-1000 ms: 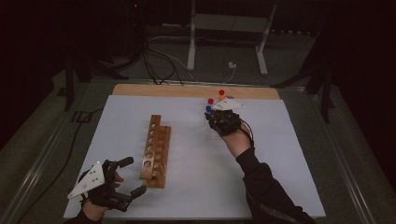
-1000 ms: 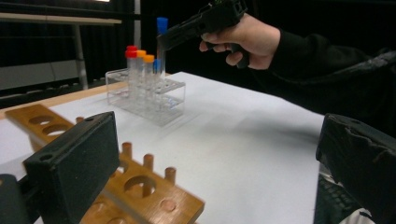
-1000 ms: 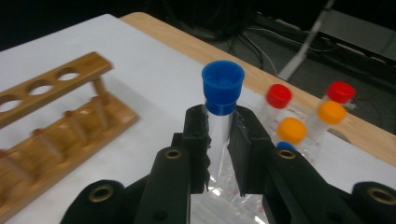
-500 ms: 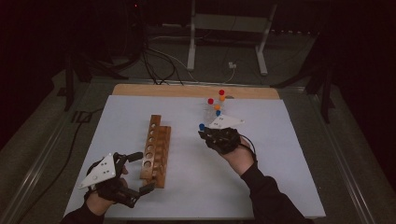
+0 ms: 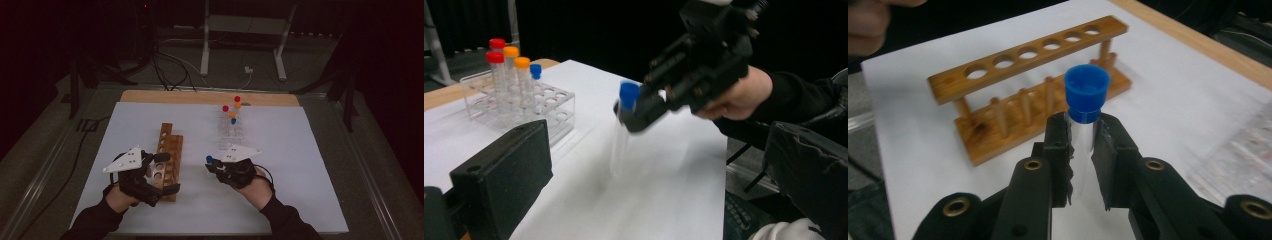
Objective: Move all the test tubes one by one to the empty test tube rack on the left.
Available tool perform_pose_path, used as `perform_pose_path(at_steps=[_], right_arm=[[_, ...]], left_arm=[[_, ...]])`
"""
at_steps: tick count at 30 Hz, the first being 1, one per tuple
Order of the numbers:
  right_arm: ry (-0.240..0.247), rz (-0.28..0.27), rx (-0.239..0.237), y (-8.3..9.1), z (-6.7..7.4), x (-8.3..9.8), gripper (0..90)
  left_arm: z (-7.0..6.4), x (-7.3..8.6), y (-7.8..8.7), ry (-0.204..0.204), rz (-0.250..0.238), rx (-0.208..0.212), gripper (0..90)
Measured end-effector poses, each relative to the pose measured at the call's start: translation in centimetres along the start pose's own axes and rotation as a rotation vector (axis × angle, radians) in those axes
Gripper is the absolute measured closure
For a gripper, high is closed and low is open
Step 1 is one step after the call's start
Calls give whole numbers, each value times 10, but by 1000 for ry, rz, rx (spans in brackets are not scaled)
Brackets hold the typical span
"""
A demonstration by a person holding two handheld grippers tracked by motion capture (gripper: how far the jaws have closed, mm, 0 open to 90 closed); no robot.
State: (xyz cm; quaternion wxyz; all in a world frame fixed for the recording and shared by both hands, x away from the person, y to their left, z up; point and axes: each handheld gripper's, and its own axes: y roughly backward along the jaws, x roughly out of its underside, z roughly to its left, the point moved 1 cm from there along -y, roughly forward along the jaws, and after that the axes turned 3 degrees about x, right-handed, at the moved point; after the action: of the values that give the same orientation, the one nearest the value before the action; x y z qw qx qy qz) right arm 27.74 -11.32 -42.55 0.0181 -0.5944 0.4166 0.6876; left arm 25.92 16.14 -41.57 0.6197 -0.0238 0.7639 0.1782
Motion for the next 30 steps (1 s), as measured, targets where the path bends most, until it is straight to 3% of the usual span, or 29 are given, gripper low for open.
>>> perform_pose_path(at_steps=[4, 13, 16, 17, 19, 23, 30], right_arm=[[7, -2, -20, -1, 5, 2, 769], [5, -31, -64, 2, 15, 0, 769], [6, -38, -75, 4, 17, -1, 769], [2, -44, -82, 6, 18, -1, 769], [5, -45, -80, 6, 18, -2, 769], [11, -53, -87, 8, 20, -4, 768], [15, -55, -90, 7, 21, -5, 769]], left_arm=[[0, -8, -12, -3, 13, 28, 5], [6, -17, -35, -8, 36, 22, 90], [7, -17, -42, -15, 37, 24, 169], [7, -17, -43, -21, 39, 23, 239], [7, -17, -47, -34, 47, 20, 262], [7, -18, -50, -42, 58, 31, 424], [7, -19, -56, -70, 92, 44, 588]])
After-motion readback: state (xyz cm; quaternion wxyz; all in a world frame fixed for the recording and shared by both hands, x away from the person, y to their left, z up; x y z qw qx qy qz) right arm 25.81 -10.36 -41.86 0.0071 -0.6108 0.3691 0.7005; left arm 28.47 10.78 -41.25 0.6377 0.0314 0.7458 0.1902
